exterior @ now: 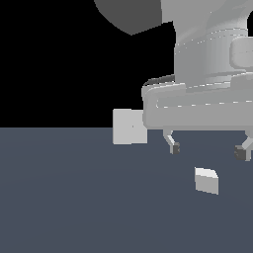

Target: Plug the charger into the wall socket.

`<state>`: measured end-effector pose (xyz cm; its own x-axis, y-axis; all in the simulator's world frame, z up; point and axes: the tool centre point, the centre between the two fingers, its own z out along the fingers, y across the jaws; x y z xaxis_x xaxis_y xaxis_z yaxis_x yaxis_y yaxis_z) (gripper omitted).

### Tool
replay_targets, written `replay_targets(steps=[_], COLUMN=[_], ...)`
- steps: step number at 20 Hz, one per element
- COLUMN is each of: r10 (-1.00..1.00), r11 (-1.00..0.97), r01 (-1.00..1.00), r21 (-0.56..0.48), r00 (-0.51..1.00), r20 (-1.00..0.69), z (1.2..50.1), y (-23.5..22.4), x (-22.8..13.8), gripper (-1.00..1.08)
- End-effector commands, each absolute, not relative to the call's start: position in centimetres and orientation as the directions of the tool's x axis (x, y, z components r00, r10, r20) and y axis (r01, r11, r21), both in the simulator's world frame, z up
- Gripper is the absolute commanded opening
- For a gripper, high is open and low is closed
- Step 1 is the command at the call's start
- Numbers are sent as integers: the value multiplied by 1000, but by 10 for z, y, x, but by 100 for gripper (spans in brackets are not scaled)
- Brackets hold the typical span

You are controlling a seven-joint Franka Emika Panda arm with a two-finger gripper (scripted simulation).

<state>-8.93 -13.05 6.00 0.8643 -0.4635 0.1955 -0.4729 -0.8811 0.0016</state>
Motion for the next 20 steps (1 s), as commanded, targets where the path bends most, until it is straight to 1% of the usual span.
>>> replay_targets(steps=[1,9,15,16,20], r10=[-464,-467,-467,-467,-467], r11=[-881,-880,-879,-879,-879], r01=[-473,-476,-476,-476,-476], r21=[2,0,-1,-1,-1], r00=[864,863,862,862,862], r20=[195,196,196,196,196], z=[54,21,12,12,12], y=[-130,-131,-131,-131,-131], x=[-90,-91,-90,-90,-90], gripper=[100,100,100,-100,-100])
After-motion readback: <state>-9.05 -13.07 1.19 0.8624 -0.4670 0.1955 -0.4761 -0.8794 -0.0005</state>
